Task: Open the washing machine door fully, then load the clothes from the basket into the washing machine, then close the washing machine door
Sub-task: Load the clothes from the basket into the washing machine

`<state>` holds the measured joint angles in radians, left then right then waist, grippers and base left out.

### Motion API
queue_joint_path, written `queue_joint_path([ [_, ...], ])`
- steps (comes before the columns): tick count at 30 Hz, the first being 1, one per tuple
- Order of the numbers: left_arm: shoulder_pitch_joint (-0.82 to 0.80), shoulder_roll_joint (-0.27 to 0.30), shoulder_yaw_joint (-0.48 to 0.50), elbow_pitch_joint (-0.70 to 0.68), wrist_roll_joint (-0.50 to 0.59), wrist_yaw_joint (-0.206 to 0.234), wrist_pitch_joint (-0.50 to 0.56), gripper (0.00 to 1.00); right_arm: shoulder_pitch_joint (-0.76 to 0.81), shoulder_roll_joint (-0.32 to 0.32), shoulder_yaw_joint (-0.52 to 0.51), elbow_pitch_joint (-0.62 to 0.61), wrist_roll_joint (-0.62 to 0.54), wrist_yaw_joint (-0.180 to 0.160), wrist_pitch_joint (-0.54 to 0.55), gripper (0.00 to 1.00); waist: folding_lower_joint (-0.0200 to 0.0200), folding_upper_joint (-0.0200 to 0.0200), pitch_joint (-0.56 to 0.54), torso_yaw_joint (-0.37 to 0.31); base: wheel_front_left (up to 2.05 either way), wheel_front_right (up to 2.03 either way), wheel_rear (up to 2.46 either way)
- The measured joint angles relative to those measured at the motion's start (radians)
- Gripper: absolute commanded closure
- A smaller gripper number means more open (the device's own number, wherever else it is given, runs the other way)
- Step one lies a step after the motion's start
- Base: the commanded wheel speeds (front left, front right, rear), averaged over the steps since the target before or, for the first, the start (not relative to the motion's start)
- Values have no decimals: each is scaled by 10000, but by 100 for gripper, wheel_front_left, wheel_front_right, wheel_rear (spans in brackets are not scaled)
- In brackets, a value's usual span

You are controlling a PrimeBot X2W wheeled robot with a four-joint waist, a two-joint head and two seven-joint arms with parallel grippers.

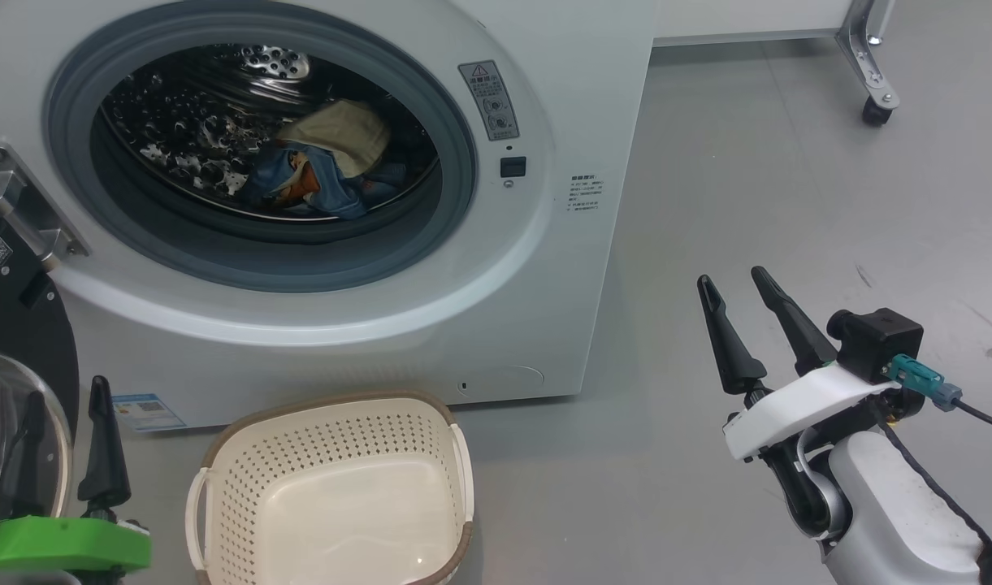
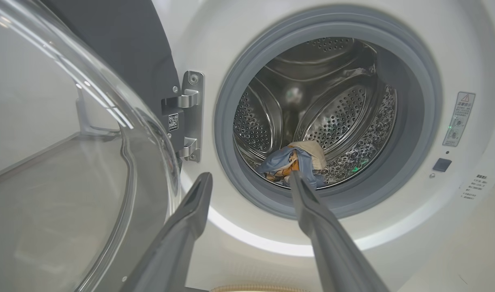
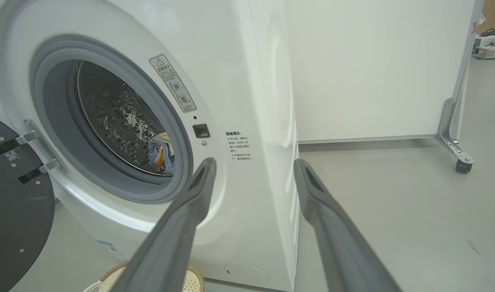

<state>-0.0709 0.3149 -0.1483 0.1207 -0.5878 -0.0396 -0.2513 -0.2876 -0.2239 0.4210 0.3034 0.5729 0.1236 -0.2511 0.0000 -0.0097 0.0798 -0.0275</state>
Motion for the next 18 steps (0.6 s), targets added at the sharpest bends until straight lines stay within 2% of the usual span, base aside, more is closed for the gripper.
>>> queue_joint_path([
  [18, 193, -50, 153, -213, 151, -17, 0, 0, 0, -2, 4, 0, 0, 0, 0, 0, 0, 0, 61, -42, 0, 0, 0],
])
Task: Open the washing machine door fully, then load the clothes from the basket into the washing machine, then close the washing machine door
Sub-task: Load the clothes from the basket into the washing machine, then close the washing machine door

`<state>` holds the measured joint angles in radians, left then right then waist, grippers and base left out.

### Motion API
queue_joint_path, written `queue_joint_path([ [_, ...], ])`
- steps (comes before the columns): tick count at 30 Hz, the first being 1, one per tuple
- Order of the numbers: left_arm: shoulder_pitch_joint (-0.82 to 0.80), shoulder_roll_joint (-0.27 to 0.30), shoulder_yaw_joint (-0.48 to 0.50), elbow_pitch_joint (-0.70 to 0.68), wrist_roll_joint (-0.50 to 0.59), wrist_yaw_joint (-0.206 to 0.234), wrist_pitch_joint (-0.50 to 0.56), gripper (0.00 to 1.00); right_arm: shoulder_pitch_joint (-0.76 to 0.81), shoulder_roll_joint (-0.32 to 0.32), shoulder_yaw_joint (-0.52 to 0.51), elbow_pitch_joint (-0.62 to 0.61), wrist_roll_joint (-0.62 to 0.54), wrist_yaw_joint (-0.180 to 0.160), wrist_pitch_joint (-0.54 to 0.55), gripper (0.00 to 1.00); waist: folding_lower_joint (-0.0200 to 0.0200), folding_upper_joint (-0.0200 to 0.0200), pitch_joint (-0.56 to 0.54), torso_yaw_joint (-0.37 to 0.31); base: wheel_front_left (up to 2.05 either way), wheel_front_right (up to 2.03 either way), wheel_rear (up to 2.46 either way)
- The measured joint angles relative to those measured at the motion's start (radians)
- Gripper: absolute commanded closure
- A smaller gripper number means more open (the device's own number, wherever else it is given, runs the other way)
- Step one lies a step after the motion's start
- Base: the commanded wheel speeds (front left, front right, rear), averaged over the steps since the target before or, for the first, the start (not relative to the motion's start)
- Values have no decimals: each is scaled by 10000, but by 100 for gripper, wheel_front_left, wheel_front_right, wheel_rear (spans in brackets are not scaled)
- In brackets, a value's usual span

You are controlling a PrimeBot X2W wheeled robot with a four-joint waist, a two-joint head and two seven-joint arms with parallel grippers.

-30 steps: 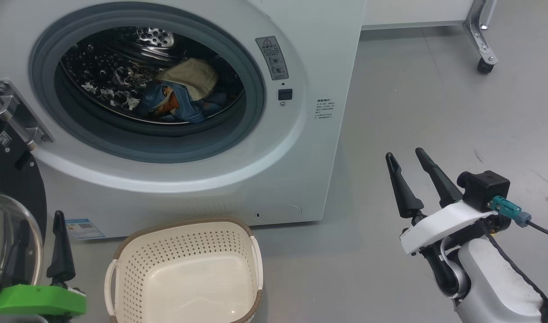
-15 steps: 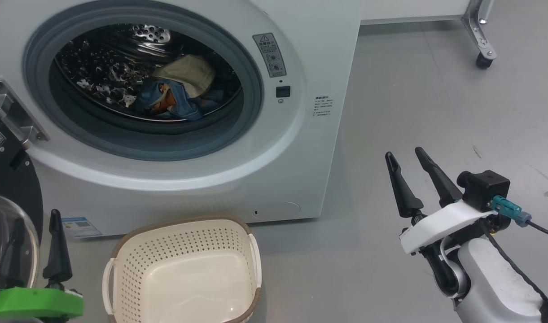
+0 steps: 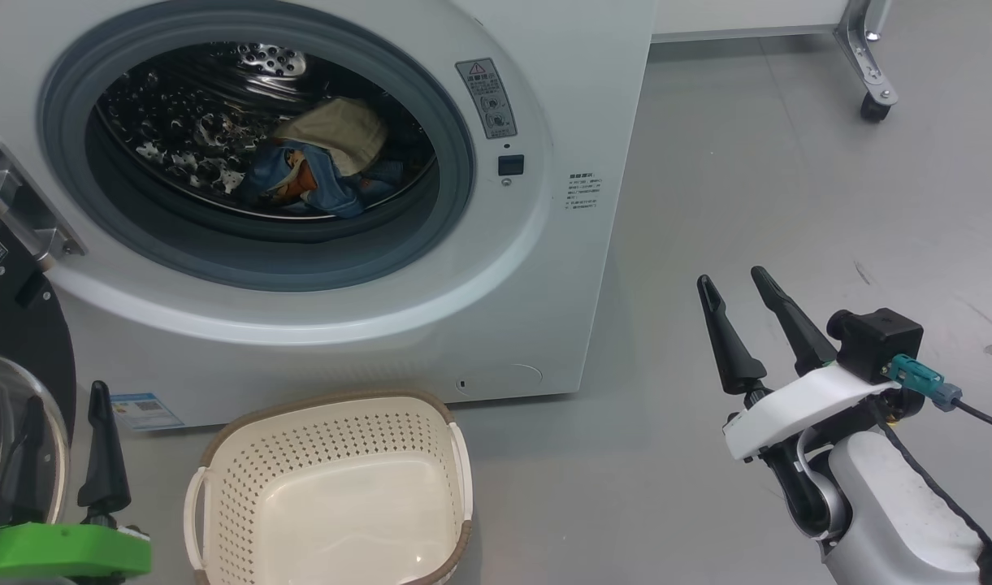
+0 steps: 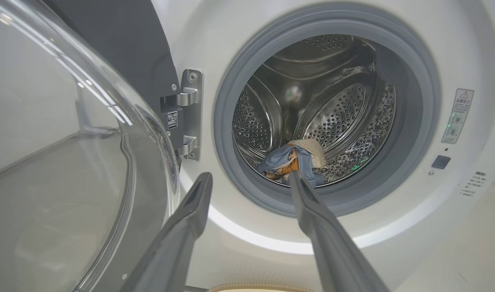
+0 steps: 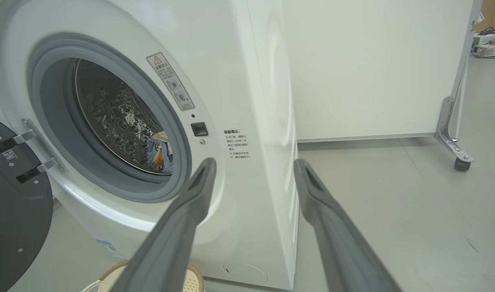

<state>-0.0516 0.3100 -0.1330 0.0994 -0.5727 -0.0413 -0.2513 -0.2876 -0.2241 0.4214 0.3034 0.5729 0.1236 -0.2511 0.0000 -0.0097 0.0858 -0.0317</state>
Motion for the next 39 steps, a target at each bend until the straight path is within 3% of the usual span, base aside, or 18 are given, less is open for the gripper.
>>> queue_joint_path([
  [19, 158, -178, 54, -38, 15, -180, 0, 0, -1, -36, 65, 2, 0, 0, 0, 0, 0, 0, -86, 16, -16, 16, 0],
  [39, 291, -224, 71, -4, 105, -219, 0, 0, -1, -82, 128, 8, 15, 0, 0, 0, 0, 0, -181, 10, -87, 86, 0],
])
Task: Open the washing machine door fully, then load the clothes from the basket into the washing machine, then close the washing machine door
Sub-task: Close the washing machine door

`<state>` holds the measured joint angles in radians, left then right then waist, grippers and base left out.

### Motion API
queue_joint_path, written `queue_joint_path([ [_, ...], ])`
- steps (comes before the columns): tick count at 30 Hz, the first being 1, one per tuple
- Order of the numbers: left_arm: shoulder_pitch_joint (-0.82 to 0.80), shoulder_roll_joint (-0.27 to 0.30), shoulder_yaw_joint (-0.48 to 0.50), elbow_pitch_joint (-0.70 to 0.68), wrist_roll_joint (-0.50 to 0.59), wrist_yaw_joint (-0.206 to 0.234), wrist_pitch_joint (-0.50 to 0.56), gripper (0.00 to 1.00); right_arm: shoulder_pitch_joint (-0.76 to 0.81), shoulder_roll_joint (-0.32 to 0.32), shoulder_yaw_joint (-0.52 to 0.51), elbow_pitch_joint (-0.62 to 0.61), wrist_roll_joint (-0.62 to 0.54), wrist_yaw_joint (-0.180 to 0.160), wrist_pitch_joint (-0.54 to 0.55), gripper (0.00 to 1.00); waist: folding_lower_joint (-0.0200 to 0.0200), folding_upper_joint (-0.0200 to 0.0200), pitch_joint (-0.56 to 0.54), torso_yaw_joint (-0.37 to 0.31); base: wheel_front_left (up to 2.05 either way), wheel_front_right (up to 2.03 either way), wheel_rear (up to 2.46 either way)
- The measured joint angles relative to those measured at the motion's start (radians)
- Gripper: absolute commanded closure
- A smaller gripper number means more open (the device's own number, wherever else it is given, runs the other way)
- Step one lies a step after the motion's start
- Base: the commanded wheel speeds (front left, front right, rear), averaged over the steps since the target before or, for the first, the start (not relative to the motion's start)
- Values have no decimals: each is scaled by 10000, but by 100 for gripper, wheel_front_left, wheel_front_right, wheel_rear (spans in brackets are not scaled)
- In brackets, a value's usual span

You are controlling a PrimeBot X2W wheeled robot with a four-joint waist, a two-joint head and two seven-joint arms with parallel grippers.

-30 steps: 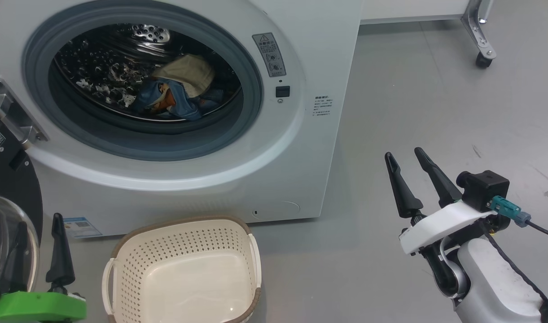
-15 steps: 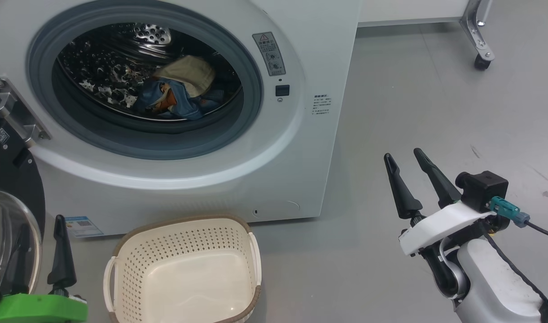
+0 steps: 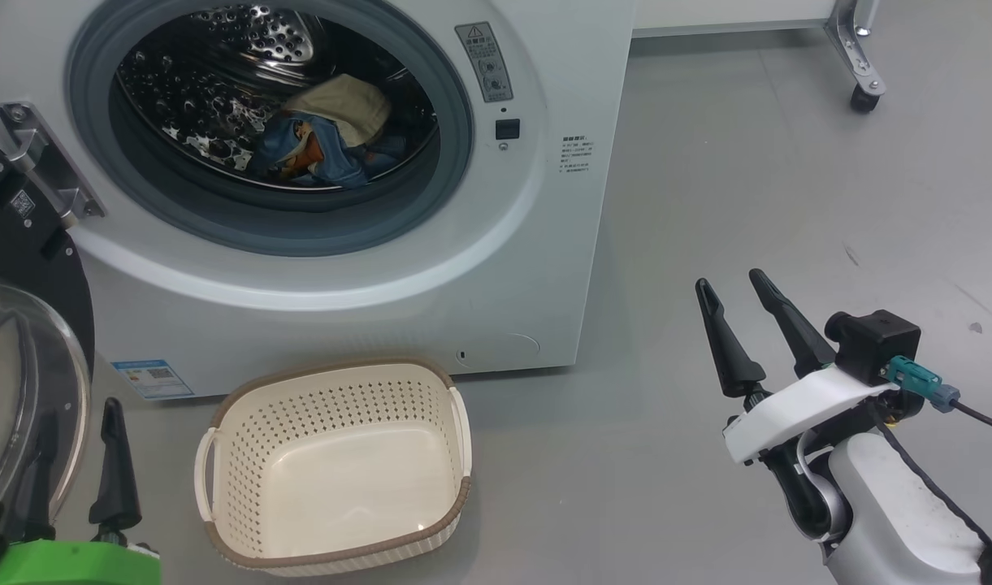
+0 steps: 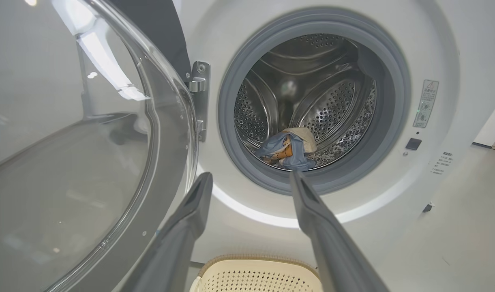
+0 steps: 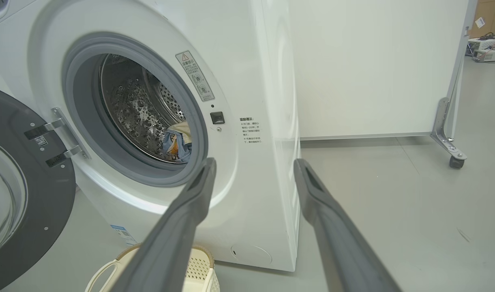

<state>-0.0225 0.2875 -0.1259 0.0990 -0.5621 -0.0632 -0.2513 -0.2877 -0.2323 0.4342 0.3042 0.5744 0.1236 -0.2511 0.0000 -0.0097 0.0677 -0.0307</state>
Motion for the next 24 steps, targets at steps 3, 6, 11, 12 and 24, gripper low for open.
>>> queue_joint_path([
  [3, 61, -10, 0, 6, 2, -2, 0, 0, 0, -25, 0, 0, 12, 0, 0, 0, 0, 0, 0, 0, -80, 80, 0],
  [6, 68, -17, 8, 10, 2, -15, 0, 0, 0, -31, 0, 0, 12, 0, 0, 0, 0, 0, 3, -2, -68, 68, 0],
  [11, 68, -25, 61, 8, 17, -17, 0, 0, 0, -31, -6, -2, 13, 0, 0, 0, 0, 0, 13, -8, -55, 55, 0],
  [12, 68, -27, 75, 8, 17, -21, 0, 0, 0, -33, -12, -2, 13, 0, 0, 0, 0, 0, 14, -9, -43, 43, 0],
  [24, 68, -46, 161, 6, 81, -90, 0, 0, 0, -36, -31, -6, 67, 0, 0, 0, 0, 0, 50, 10, -17, 17, 0],
])
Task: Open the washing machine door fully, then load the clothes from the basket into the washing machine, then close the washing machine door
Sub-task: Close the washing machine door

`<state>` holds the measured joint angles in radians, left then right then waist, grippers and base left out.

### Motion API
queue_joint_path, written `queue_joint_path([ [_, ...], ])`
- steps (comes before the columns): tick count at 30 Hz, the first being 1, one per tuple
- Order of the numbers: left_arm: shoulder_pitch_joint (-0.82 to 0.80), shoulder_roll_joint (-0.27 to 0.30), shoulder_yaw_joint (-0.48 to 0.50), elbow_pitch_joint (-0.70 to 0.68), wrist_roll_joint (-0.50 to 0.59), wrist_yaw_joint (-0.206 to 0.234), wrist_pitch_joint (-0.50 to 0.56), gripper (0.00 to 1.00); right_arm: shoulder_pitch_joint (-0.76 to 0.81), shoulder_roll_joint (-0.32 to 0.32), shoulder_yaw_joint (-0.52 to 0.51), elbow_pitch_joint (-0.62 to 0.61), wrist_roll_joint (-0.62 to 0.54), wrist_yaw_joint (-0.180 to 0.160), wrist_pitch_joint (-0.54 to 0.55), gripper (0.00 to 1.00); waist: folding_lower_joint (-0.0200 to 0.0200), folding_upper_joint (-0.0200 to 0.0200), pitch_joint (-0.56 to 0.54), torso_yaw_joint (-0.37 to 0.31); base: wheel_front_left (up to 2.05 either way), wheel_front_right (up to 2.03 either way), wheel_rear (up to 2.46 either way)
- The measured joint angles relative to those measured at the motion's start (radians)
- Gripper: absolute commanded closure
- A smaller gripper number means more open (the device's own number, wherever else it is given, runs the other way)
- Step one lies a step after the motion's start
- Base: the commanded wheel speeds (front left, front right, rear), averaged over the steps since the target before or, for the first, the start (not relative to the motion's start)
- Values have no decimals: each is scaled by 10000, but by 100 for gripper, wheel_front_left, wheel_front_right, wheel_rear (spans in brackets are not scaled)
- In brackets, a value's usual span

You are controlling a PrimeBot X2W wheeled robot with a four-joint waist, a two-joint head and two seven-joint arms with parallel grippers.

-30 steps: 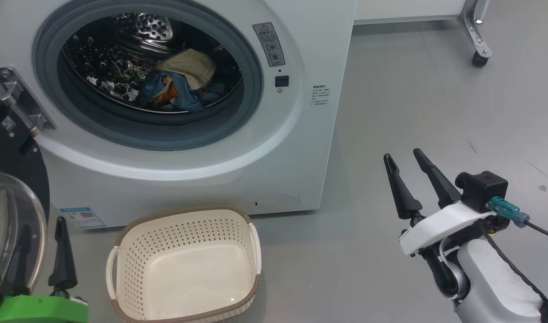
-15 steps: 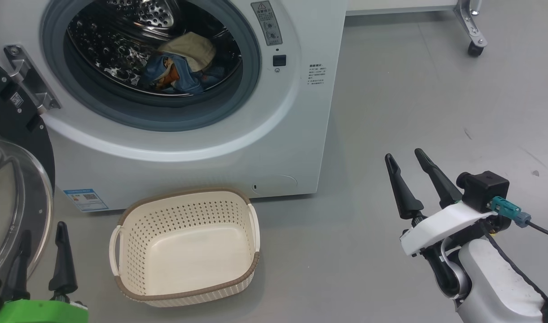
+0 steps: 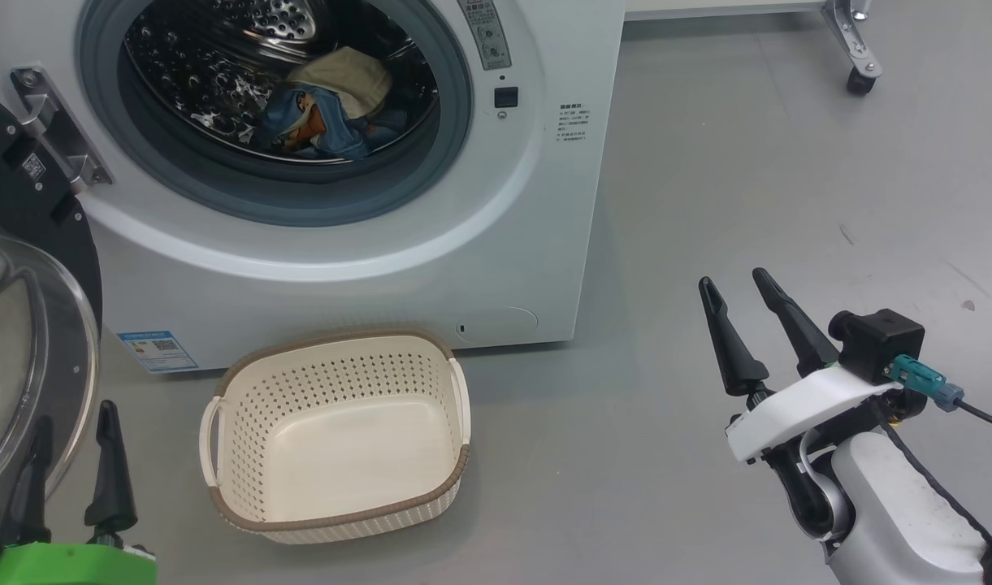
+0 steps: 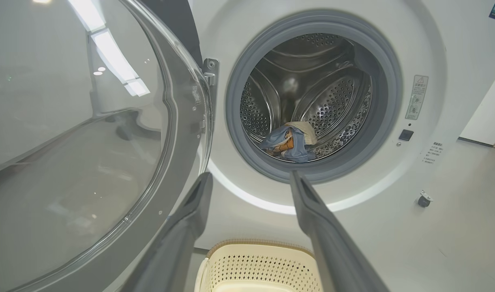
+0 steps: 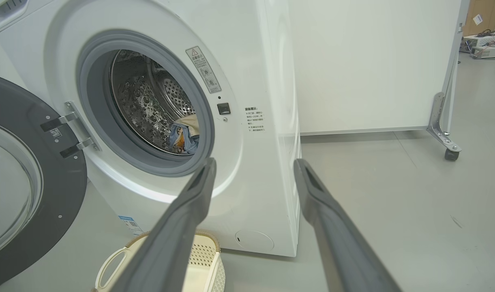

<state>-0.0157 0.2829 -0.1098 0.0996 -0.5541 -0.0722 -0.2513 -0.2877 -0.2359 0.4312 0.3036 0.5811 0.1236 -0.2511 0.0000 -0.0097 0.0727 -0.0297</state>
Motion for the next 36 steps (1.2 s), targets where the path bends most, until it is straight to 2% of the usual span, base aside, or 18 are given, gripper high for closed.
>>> queue_joint_path([
  [36, -1, -52, 65, 35, 276, -58, 0, 0, 1, 0, -27, 4, 0, 0, 0, 0, 0, 0, -28, 86, 0, 0, 0],
])
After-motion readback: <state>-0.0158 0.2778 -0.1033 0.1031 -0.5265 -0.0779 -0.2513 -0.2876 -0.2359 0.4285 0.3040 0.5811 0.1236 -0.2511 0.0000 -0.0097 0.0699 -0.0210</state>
